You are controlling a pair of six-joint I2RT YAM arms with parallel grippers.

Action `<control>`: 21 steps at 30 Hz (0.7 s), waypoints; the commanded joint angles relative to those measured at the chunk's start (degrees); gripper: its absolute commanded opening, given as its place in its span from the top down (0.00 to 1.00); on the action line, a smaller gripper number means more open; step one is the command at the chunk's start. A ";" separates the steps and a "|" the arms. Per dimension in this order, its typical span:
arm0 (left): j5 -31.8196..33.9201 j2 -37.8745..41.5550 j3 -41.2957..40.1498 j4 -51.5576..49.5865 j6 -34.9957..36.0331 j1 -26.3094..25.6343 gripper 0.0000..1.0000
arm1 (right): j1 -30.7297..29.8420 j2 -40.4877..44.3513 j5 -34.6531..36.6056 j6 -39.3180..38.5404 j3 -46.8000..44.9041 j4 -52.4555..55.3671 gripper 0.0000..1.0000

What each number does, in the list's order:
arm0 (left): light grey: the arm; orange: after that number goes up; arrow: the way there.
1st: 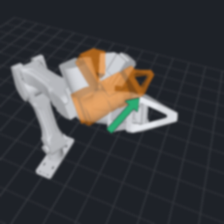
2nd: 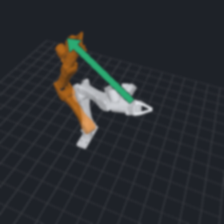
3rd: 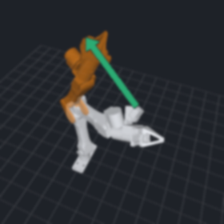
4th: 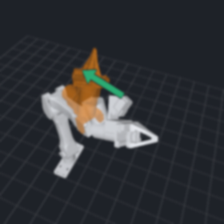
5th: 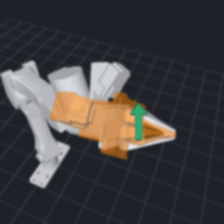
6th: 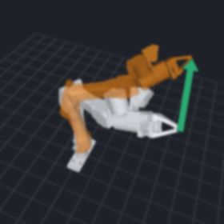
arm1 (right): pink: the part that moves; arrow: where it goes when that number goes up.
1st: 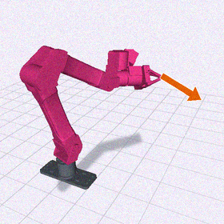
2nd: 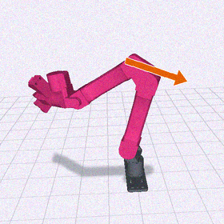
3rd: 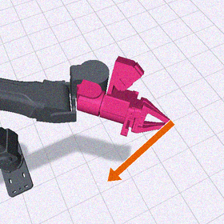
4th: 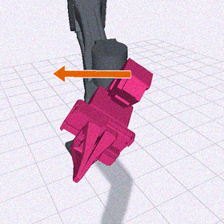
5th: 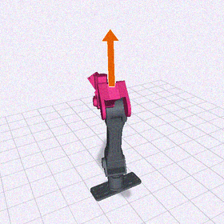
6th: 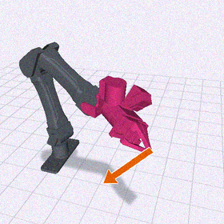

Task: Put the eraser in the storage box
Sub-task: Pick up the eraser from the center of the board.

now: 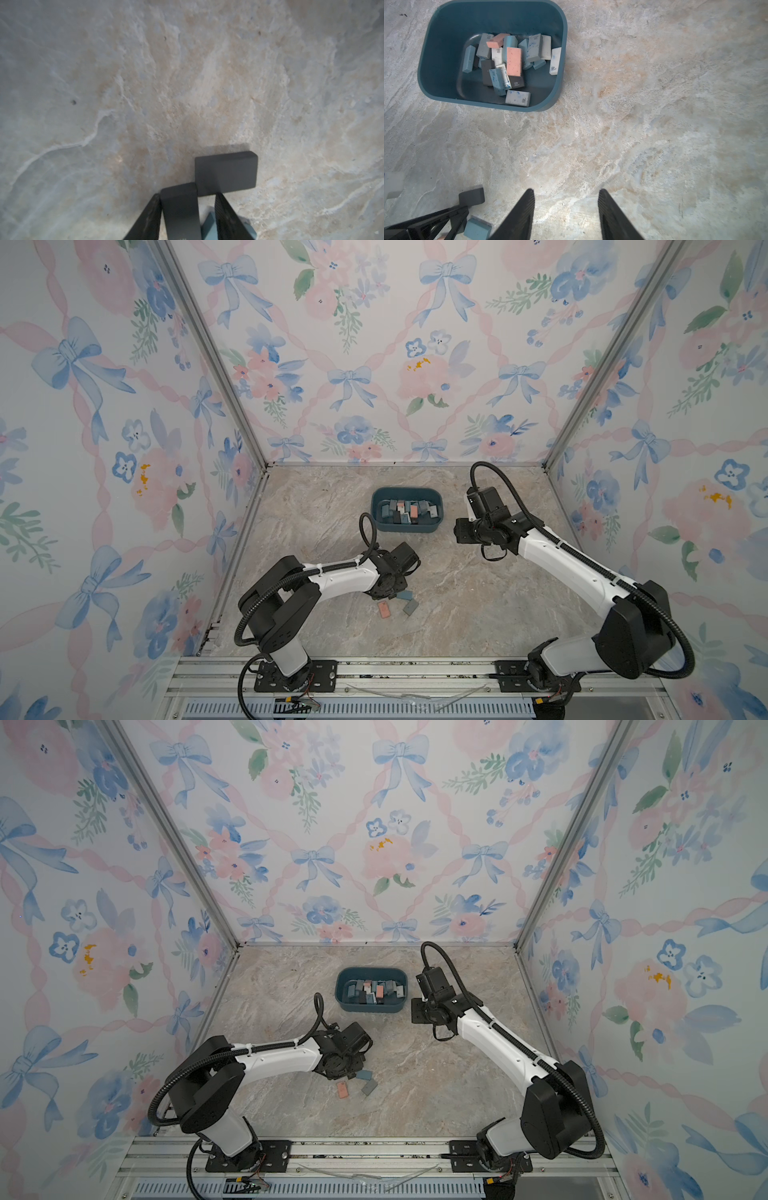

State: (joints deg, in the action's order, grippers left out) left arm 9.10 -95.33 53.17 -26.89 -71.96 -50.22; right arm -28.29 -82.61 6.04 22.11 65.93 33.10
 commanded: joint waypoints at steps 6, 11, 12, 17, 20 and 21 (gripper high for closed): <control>-1.86 -3.31 1.58 -5.04 5.70 -0.45 0.58 | 1.05 2.88 -0.08 0.97 -1.72 -0.44 0.48; -1.61 -3.99 2.24 -6.73 8.32 -1.20 0.58 | 1.11 2.79 -0.07 1.05 -1.81 -0.46 0.47; -1.47 -4.22 2.44 -7.04 8.65 -1.39 0.59 | 1.13 2.72 -0.07 1.05 -1.80 -0.49 0.47; -1.39 -4.88 2.79 -8.07 9.21 -2.28 0.58 | 1.11 2.62 -0.15 1.01 -1.77 -0.40 0.47; -1.11 -4.49 2.54 -8.05 8.77 -2.48 0.57 | 1.12 2.56 -0.15 1.08 -1.85 -0.41 0.47; -0.93 -4.37 2.49 -8.02 8.77 -2.45 0.57 | 1.09 2.63 -0.11 1.14 -1.78 -0.40 0.47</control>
State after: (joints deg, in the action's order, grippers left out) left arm 9.78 -98.00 56.71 -31.59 -63.83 -52.16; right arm -27.79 -80.71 6.02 22.55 64.79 32.71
